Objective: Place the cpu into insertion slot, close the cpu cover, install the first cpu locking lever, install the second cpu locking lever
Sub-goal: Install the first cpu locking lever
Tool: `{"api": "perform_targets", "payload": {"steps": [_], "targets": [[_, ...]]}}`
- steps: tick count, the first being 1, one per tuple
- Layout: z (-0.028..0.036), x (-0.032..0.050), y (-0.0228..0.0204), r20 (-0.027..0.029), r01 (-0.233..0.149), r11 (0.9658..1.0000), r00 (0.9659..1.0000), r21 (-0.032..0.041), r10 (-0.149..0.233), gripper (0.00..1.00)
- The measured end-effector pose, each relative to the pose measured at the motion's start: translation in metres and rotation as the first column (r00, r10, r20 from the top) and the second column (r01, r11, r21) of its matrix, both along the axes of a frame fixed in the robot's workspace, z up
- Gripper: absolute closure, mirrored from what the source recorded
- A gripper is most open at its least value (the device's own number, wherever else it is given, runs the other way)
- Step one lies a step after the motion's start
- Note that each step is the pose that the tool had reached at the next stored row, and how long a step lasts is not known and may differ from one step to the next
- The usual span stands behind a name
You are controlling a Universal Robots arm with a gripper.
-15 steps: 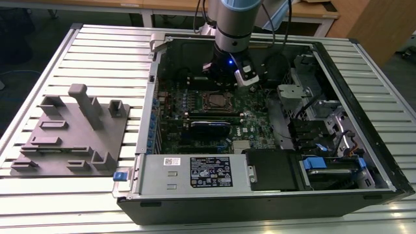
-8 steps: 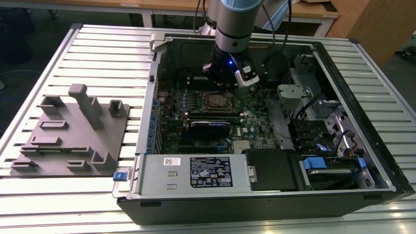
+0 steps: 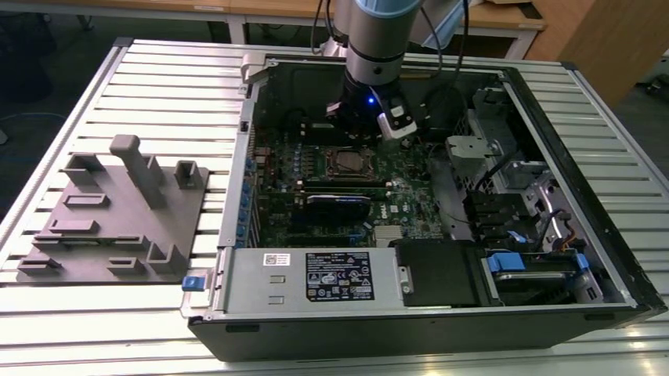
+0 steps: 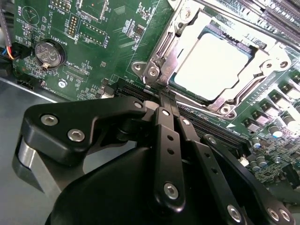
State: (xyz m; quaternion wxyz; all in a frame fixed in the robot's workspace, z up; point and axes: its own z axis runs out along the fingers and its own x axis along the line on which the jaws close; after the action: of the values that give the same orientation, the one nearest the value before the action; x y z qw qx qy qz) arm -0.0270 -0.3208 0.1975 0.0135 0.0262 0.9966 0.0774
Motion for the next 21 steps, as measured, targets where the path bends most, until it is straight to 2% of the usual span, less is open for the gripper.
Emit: {"api": "perform_targets", "payload": {"steps": [18, 21], "targets": [[0.0011, 0.0012, 0.0004, -0.0001, 0.0, 1.0, 1.0, 0.001, 0.0, 0.89], [0.0012, 0.0012, 0.0003, -0.0003, 0.0, 1.0, 1.0, -0.0047, 0.0, 0.89]]}}
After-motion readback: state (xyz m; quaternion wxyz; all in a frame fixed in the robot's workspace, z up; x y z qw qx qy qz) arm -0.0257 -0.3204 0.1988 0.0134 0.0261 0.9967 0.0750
